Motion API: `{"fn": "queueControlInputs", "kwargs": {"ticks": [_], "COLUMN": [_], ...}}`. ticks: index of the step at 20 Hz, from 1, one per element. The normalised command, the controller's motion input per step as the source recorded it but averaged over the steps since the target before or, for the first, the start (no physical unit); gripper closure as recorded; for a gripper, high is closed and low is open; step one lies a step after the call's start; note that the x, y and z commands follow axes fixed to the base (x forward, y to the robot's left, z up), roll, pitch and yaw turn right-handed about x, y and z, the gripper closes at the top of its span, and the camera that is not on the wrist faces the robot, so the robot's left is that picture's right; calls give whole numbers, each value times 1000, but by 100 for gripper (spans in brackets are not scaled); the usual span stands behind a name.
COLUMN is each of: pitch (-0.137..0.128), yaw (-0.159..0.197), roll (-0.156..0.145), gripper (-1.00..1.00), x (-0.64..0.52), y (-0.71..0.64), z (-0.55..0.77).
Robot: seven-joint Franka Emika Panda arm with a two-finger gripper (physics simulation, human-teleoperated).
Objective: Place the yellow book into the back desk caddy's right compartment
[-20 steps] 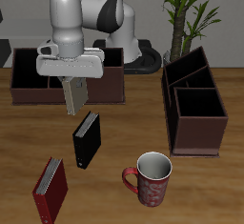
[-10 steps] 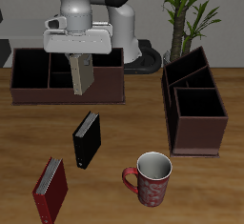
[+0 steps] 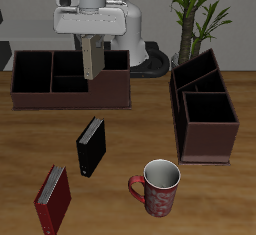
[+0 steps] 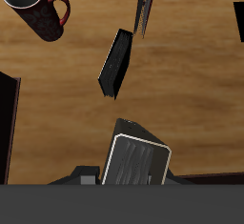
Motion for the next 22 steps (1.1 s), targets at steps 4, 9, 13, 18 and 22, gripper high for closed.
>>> {"fn": "queueControlInputs", "kwargs": {"ticks": [4, 9, 13, 18, 22], "pitch": [-8, -5, -4, -24, -21], "yaw": [26, 22, 29, 50, 39], "roll": [-32, -12, -7, 8, 5], "gripper": [100, 100, 100, 100, 100], "x": [-254, -264, -304, -291, -301], "y": [194, 143, 293, 282, 193], "z": [282, 138, 63, 88, 67]}}
